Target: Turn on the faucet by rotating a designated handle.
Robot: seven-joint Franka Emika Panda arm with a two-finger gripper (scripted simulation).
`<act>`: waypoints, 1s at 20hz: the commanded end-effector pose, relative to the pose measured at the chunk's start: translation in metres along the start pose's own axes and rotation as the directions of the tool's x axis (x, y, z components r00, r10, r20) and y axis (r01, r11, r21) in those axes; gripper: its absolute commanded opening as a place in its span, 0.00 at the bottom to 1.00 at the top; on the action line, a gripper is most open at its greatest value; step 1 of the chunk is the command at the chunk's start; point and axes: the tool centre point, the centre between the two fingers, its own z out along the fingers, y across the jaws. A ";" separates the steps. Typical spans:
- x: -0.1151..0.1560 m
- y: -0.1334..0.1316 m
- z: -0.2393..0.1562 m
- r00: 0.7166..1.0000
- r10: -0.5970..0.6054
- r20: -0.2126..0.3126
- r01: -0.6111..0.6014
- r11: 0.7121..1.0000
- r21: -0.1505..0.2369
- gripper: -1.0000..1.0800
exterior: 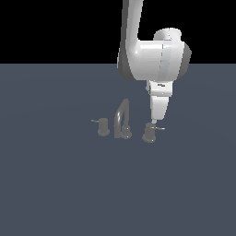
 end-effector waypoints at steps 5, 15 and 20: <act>0.013 0.017 0.007 1.000 0.009 -0.003 -0.010 1.000 -0.014 0.00; 0.027 0.040 0.015 1.000 0.015 -0.005 -0.015 1.000 -0.020 0.00; 0.026 0.059 0.017 1.000 0.020 -0.006 -0.020 0.999 -0.028 0.00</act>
